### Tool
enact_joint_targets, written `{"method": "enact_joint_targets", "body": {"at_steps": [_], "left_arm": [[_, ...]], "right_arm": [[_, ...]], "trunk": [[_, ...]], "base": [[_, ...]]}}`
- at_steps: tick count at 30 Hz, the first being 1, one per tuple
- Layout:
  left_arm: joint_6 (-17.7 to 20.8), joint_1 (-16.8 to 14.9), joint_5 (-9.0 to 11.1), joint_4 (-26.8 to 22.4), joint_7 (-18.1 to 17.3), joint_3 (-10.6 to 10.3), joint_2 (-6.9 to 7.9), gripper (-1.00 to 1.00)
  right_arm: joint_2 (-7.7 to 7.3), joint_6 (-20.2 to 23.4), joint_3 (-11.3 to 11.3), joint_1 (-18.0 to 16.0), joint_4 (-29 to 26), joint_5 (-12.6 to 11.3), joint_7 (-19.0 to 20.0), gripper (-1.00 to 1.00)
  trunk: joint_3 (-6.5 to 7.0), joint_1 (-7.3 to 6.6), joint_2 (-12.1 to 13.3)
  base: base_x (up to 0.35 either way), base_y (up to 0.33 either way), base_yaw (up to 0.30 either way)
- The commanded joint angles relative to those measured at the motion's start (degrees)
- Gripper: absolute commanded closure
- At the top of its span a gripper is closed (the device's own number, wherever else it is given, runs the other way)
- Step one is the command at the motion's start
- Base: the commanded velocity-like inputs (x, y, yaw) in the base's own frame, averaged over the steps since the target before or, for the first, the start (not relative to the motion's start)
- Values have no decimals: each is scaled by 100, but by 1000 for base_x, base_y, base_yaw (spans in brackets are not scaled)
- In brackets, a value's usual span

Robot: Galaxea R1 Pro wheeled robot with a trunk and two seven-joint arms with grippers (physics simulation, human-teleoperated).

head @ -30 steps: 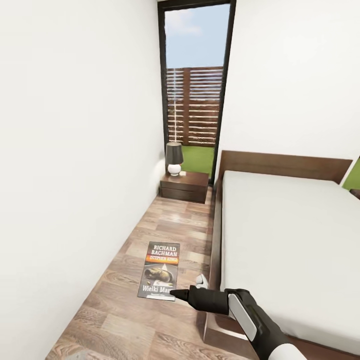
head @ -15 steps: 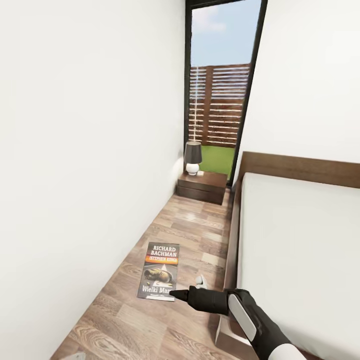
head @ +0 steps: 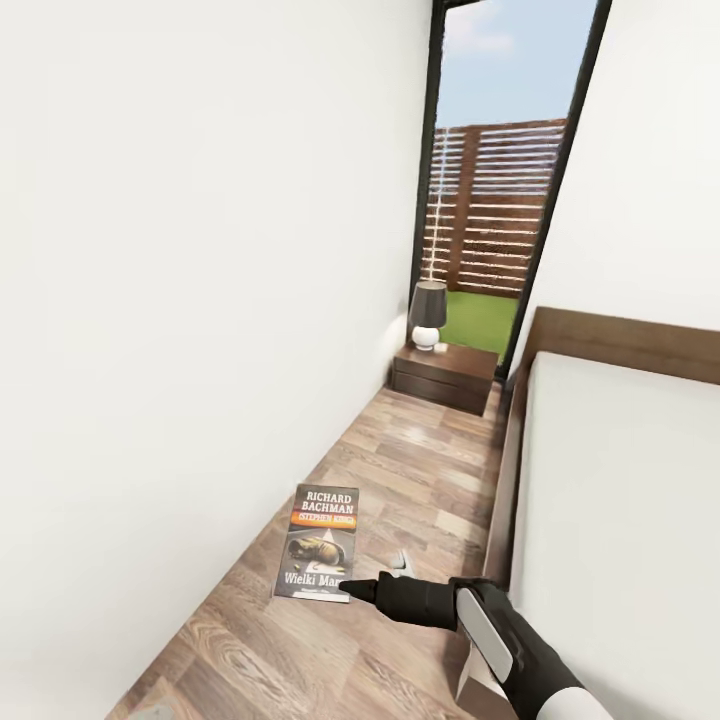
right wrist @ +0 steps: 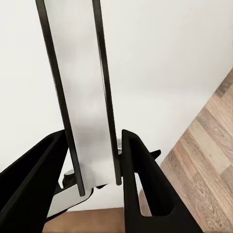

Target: In the bedroom, move the book from the bed onto either nightstand, and place the two sandals side by side next to the bed.

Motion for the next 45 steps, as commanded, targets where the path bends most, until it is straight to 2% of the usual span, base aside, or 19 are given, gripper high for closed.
{"method": "enact_joint_targets", "body": {"at_steps": [1,10,27,45], "left_arm": [[0,-5,60,0,8,-14,0,-100],[13,-5,60,-1,2,-16,0,-100],[8,-5,52,-1,2,-21,1,-100],[8,-2,51,-1,-1,-21,4,-100]], "right_arm": [[0,45,-1,-6,-4,-59,-1,100],[0,43,-2,-2,-4,-59,-1,100],[0,37,-2,-1,4,-61,-1,100],[4,36,-1,-1,10,-68,7,100]], "trunk": [[-15,3,-12],[-34,3,-12],[-38,3,-12],[-20,3,-12]], "base": [[5,48,281],[84,124,177],[125,41,16],[85,2,-223]]}}
